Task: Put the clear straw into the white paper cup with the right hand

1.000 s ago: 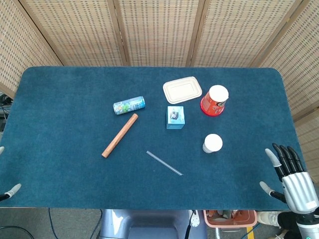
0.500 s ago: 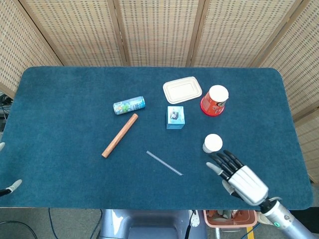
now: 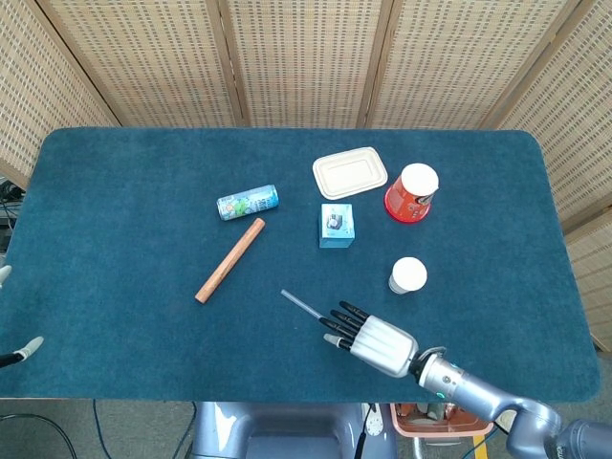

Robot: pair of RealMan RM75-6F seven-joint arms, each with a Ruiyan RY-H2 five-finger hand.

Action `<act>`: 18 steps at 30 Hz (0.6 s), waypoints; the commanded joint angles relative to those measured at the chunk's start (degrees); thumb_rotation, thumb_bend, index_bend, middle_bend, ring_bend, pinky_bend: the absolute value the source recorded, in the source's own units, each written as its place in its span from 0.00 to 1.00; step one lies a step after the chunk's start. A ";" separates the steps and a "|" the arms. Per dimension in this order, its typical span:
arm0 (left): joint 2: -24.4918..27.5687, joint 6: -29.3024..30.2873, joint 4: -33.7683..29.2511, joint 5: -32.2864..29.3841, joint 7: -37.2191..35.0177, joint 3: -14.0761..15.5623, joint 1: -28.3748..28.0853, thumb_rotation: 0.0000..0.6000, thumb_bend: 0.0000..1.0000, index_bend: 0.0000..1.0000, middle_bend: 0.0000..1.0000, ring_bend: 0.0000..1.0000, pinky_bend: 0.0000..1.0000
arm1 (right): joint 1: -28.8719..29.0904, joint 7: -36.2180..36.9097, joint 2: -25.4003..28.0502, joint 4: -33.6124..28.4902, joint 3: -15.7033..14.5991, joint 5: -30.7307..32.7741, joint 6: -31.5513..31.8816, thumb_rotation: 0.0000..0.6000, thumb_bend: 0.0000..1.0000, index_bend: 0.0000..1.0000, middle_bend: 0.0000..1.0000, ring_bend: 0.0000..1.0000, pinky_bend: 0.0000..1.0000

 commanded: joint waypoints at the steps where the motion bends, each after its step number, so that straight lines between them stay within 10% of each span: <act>1: 0.07 -0.76 0.04 -0.44 -0.20 -0.11 -0.35 1.00 0.15 0.00 0.00 0.00 0.00 | 1.61 -5.07 -3.21 2.12 0.69 2.90 -4.00 1.00 0.91 0.20 0.03 0.00 0.00; 18: 0.02 -2.10 -0.28 -0.88 0.44 -0.08 -0.96 1.00 0.15 0.00 0.00 0.00 0.00 | 1.25 -20.73 -6.78 4.69 0.21 12.57 -9.44 1.00 0.91 0.29 0.00 0.00 0.00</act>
